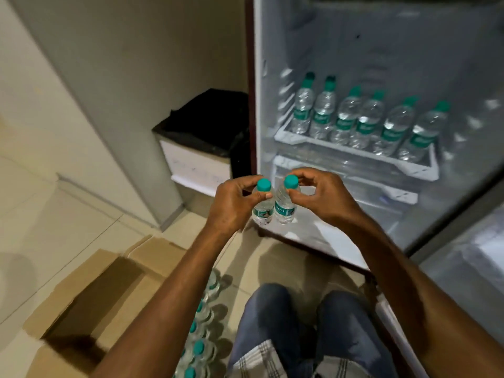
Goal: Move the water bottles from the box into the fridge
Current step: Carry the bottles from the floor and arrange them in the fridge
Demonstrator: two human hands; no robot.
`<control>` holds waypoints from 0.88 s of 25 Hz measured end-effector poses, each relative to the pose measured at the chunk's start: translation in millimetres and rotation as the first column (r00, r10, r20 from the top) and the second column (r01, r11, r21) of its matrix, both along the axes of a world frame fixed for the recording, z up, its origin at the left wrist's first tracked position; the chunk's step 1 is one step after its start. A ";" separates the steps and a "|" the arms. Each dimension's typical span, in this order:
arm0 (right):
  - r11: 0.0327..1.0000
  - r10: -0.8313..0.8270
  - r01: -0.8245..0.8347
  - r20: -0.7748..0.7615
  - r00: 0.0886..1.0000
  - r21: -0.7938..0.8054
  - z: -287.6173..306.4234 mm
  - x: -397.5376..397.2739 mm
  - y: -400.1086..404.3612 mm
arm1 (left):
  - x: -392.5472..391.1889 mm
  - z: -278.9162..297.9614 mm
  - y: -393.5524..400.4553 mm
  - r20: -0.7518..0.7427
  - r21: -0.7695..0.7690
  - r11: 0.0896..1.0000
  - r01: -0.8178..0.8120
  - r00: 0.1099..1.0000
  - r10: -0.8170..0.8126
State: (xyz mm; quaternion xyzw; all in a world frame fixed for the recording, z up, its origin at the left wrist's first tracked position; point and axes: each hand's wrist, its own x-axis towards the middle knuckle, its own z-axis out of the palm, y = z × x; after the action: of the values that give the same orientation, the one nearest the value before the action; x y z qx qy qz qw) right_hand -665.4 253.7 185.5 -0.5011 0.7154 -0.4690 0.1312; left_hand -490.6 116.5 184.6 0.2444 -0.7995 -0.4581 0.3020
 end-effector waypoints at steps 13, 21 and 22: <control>0.782 -0.468 0.381 -0.063 0.881 -0.493 122.7 -99.9 25.0 | -153.3 126.8 -3.8 -0.375 -0.189 0.982 -0.011 0.925 -0.061; 0.541 -0.594 0.512 0.129 0.794 -0.667 137.6 -139.2 -3.7 | -234.4 148.7 -11.0 -0.471 -0.136 0.991 0.019 0.879 -0.082; 0.535 -0.592 0.519 0.142 0.793 -0.667 136.5 -146.1 -8.6 | -245.1 151.0 -14.5 -0.462 -0.136 0.990 0.034 0.882 -0.094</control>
State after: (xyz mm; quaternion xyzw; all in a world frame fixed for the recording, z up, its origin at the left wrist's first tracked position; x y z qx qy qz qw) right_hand -811.5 245.1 322.0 -0.2824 0.6211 -0.6862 -0.2523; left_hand -735.7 102.0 335.6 0.0811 -0.7378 -0.4627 0.4847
